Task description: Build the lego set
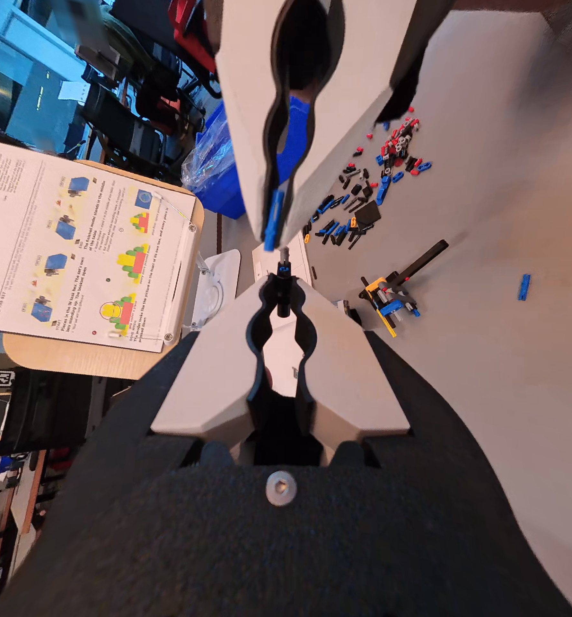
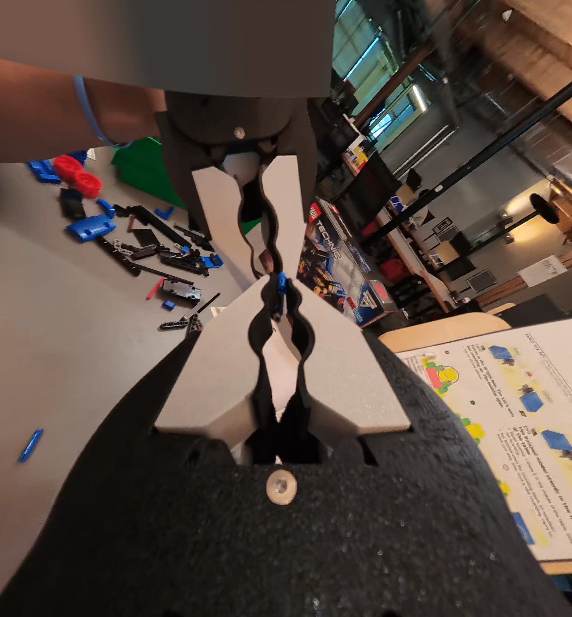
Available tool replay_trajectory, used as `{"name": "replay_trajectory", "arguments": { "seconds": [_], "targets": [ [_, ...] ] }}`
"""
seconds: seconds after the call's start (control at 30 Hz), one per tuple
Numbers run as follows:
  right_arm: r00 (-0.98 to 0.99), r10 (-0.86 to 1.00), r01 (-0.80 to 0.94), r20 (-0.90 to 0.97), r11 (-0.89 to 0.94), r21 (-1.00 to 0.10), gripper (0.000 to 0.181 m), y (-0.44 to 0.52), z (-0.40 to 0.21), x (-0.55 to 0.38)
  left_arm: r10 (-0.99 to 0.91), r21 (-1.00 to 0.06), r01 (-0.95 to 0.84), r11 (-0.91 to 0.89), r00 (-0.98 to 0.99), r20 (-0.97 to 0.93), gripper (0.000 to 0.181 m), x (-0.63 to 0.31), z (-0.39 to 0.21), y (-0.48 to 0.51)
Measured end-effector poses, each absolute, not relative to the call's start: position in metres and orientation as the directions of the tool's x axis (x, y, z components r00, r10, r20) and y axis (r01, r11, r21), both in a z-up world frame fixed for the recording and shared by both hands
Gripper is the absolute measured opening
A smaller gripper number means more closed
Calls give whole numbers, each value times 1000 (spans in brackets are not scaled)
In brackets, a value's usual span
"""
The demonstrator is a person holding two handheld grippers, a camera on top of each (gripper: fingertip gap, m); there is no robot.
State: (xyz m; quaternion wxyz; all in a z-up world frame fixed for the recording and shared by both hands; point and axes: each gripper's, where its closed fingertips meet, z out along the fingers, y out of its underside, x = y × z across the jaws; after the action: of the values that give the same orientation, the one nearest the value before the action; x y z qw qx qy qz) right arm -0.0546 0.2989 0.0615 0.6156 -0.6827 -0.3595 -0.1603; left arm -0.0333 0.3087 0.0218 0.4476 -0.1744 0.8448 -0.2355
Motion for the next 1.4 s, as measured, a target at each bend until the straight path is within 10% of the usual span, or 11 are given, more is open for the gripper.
{"name": "replay_trajectory", "arguments": {
  "seconds": [1.23, 1.4],
  "targets": [
    [563, 234, 826, 793, -152, -542, 4, 313, 32, -39, -341, -277, -210, 938, -396, -853, 4, -24, 19, 319],
    [777, 218, 627, 590, -197, -754, 4, 309, 33, -32, -373, -314, -208, 926, -377, -848, 4, -16, 19, 313]
  ]
}}
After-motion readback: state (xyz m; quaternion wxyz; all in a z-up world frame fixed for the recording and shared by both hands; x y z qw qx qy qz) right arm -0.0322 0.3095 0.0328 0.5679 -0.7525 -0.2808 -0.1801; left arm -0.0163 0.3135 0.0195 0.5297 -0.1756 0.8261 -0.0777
